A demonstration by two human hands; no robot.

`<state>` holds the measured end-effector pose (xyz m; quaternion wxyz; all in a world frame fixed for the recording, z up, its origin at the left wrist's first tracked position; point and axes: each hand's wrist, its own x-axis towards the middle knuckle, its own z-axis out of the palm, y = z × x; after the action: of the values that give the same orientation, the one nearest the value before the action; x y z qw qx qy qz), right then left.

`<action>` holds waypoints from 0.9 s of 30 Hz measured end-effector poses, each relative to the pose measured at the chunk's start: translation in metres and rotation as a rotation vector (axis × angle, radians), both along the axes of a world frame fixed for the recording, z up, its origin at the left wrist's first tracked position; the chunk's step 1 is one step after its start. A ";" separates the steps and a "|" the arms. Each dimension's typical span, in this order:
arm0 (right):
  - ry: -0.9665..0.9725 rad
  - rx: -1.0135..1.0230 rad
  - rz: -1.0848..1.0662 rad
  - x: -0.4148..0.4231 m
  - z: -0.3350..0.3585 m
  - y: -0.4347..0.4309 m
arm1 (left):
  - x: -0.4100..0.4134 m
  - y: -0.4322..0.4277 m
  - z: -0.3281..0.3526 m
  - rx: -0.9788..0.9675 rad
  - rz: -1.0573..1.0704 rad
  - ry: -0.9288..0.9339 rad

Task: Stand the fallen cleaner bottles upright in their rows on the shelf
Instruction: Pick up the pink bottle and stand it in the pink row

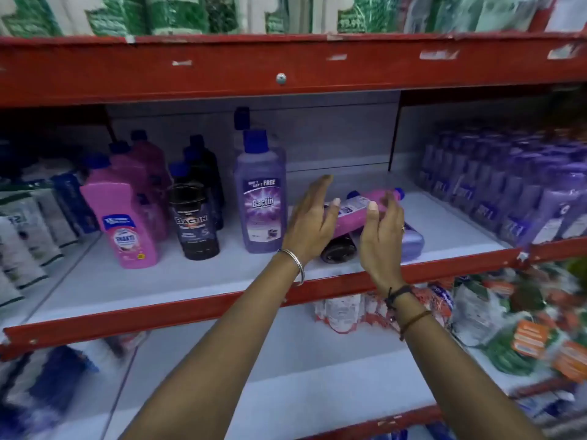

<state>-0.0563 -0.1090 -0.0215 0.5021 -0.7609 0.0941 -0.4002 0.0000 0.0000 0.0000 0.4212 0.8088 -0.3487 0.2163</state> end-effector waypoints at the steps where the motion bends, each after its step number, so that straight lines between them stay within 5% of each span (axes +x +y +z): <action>1: 0.018 0.033 -0.010 0.004 -0.001 -0.004 | 0.007 -0.005 0.001 0.016 0.026 0.037; 7: 0.212 0.066 -0.020 0.033 -0.008 -0.041 | 0.059 -0.050 0.019 0.391 0.027 0.422; 10: 0.260 0.045 -0.010 0.042 -0.008 -0.049 | 0.075 -0.057 0.027 0.538 0.008 0.464; 18: 0.154 0.420 0.114 0.044 -0.013 -0.043 | 0.066 -0.037 0.029 0.282 -0.032 0.615; 27: 0.028 0.397 0.253 0.015 0.013 0.013 | 0.017 0.041 0.036 0.035 -0.135 0.523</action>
<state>-0.0408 -0.0958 -0.0089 0.6866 -0.6586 0.0818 -0.2970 0.0167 0.0407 0.0356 0.4962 0.8193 -0.2852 -0.0346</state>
